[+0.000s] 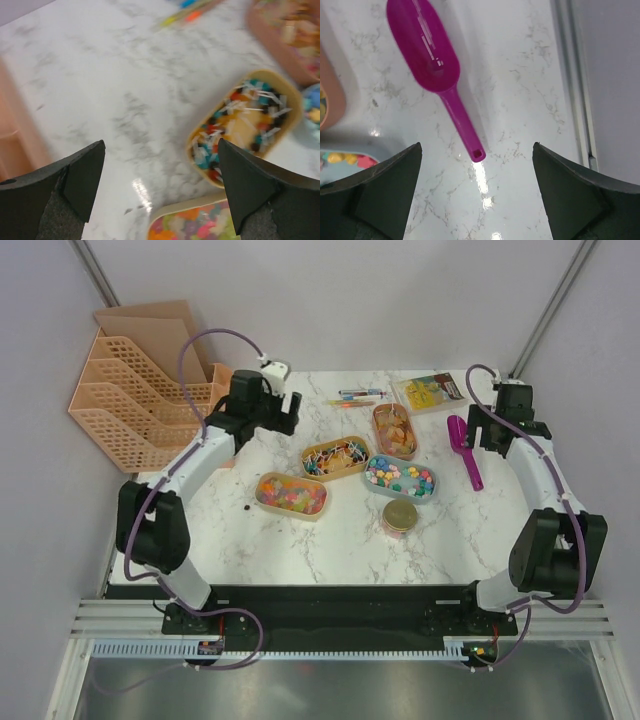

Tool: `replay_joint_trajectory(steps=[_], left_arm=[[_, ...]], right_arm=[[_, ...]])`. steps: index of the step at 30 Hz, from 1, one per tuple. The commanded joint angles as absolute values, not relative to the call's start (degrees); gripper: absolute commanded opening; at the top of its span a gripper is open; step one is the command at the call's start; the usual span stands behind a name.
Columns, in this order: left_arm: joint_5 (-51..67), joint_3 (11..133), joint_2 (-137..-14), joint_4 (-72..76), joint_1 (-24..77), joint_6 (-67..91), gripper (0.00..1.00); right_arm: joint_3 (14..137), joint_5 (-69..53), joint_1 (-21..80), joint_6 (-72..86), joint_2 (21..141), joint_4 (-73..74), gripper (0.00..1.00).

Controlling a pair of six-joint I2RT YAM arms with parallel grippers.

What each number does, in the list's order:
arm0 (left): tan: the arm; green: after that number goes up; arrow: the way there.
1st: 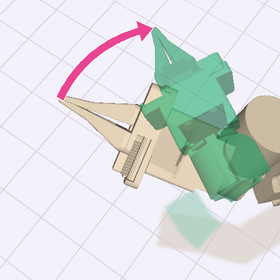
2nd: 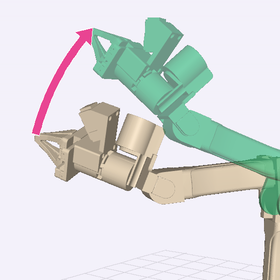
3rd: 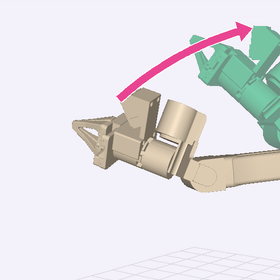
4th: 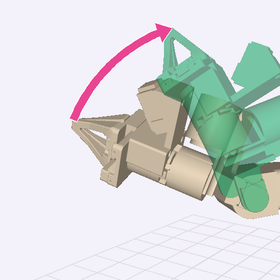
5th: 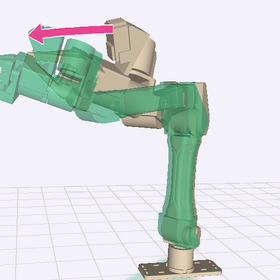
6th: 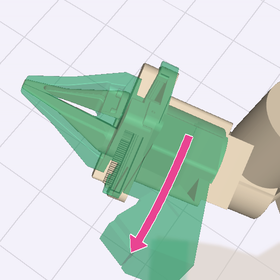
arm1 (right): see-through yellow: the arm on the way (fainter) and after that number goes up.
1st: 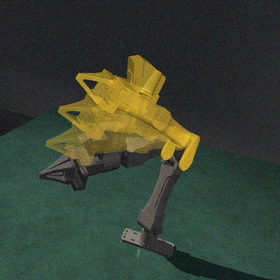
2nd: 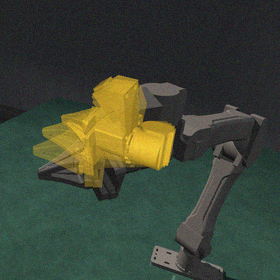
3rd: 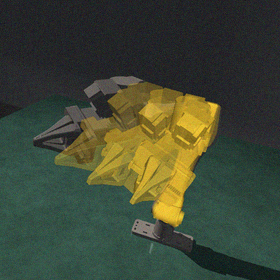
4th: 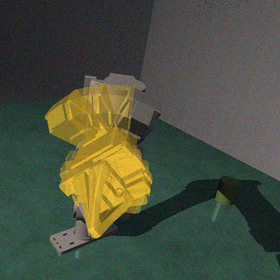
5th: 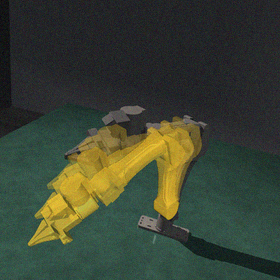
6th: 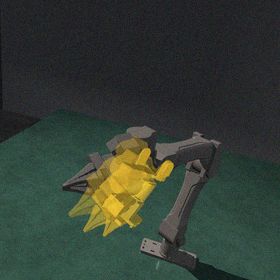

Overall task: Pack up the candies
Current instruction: Reset both arms

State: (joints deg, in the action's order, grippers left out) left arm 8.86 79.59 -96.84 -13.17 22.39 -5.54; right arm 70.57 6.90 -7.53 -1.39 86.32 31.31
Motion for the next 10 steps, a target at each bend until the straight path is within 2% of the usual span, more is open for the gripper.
replay_joint_trajectory(steps=[1,10], left_arm=[[-6.93,76.82,-91.33,-12.13,19.69,-2.44,1.00],[-7.65,68.39,-86.93,-11.69,18.02,-4.13,1.00]], right_arm=[[71.90,20.21,-6.94,4.83,84.91,26.63,0.98],[67.68,14.50,-6.94,5.27,82.97,26.28,0.98]])
